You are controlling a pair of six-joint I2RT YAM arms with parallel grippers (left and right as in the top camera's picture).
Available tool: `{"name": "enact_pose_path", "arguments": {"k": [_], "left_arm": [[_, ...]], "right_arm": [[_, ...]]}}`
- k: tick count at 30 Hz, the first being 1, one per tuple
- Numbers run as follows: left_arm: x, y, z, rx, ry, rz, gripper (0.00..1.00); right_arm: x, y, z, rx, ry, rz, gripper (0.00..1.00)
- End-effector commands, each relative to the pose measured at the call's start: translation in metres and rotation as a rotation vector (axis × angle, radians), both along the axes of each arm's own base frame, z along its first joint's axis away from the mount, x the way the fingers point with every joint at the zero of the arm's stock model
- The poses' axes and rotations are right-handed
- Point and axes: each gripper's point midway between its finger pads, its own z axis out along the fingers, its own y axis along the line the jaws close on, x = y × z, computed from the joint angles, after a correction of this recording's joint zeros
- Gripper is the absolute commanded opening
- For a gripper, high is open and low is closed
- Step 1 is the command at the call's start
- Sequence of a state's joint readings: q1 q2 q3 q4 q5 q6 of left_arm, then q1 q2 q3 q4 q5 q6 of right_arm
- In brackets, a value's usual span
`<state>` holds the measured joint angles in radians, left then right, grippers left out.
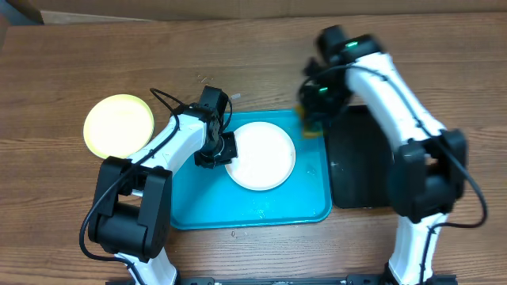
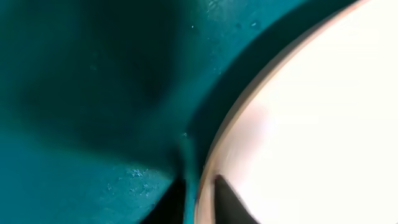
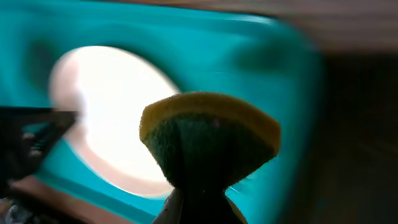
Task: Clean dirty plates on tray and stack at the side
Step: 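Return the sponge to the black tray, release it, raise right arm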
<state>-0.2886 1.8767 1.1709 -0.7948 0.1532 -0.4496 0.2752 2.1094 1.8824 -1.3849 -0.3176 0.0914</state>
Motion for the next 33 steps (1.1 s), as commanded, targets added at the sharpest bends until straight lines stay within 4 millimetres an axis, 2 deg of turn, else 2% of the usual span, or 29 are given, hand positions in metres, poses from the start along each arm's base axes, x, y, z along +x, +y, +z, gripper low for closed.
{"name": "enact_pose_path", "arguments": {"k": [1,5,8,11,16,17,20,22,25,28,32,33], "left_arm": [[-0.002,-0.001,-0.006,0.004,0.01,-0.014,0.34],[0.0,-0.002,-0.006,0.0,-0.001,-0.014,0.42],[0.001,-0.002,-0.006,0.0,-0.002,-0.014,0.42],[0.001,-0.002,-0.006,0.0,-0.002,-0.013,0.42],[0.0,-0.002,-0.006,0.0,0.0,-0.014,0.43],[0.0,-0.002,-0.006,0.001,0.0,-0.014,0.43],[0.0,-0.001,-0.006,0.005,-0.001,-0.013,0.44],[0.001,-0.001,-0.006,0.008,-0.003,-0.013,0.44],[0.001,-0.001,-0.006,0.007,-0.005,-0.013,0.45],[0.001,-0.001,-0.006,0.009,-0.005,-0.015,0.51],[0.001,0.004,-0.009,0.04,-0.013,-0.014,0.48],[-0.001,0.004,-0.012,0.04,-0.012,-0.015,0.48]], "right_arm": [[0.009,-0.058,0.016,-0.139,-0.051,-0.074,0.04],[0.007,-0.116,-0.001,-0.281,-0.011,-0.165,0.04],[0.008,-0.139,-0.018,-0.326,-0.003,-0.216,0.04],[0.011,-0.147,-0.039,-0.33,-0.018,-0.237,0.04],[0.017,-0.147,-0.074,-0.324,-0.074,-0.244,0.04],[0.017,-0.146,-0.079,-0.324,-0.08,-0.242,0.07],[0.015,-0.145,-0.089,-0.323,-0.082,-0.241,0.28],[0.013,-0.145,-0.089,-0.319,-0.076,-0.24,0.38],[0.015,-0.14,-0.078,-0.288,-0.073,-0.242,0.41],[0.024,-0.146,-0.052,-0.279,-0.082,-0.269,0.41],[0.042,-0.163,-0.013,-0.258,-0.121,-0.356,0.42],[0.047,-0.169,-0.005,-0.25,-0.134,-0.383,0.5]]}}
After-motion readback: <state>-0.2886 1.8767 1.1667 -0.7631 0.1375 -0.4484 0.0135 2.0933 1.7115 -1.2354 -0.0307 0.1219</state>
